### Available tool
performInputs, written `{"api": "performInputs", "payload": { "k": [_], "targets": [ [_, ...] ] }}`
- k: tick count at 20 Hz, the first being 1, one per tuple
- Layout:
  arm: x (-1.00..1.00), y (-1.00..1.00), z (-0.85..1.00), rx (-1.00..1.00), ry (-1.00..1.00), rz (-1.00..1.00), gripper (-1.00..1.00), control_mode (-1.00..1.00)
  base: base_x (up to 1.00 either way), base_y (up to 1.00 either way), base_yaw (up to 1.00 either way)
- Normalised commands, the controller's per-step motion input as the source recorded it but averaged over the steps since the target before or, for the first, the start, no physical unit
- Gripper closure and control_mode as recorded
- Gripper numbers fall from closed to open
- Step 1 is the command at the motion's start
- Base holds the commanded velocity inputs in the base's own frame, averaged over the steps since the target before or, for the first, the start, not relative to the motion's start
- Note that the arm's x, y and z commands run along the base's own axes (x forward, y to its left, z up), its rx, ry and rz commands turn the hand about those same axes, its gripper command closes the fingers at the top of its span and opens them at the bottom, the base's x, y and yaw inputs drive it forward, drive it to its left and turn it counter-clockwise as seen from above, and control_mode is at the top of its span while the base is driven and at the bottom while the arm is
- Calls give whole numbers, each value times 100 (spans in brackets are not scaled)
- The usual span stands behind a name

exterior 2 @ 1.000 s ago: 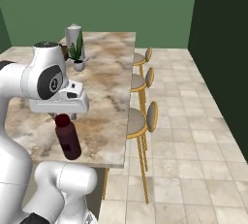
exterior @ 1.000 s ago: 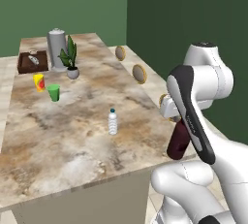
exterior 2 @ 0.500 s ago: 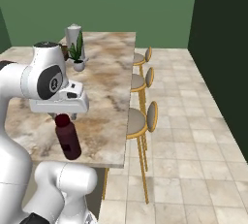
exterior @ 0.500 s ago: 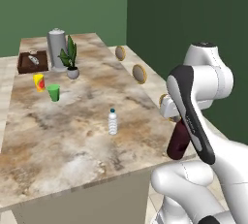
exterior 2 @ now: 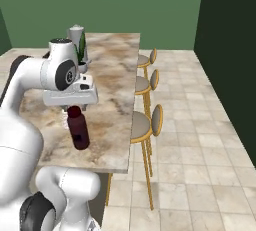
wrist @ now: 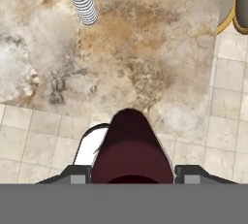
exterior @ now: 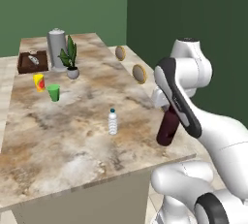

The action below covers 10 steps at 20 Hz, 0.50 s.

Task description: Place the drinks on the dining counter in a tight cluster.

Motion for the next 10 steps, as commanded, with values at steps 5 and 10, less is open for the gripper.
{"api": "performInputs", "payload": {
  "k": [5,10],
  "targets": [
    [81,3,-22,0,10,12,100,-100,0,0,0],
    [55,37,-39,0,8,0,100,-100,0,0,0]
  ]
}}
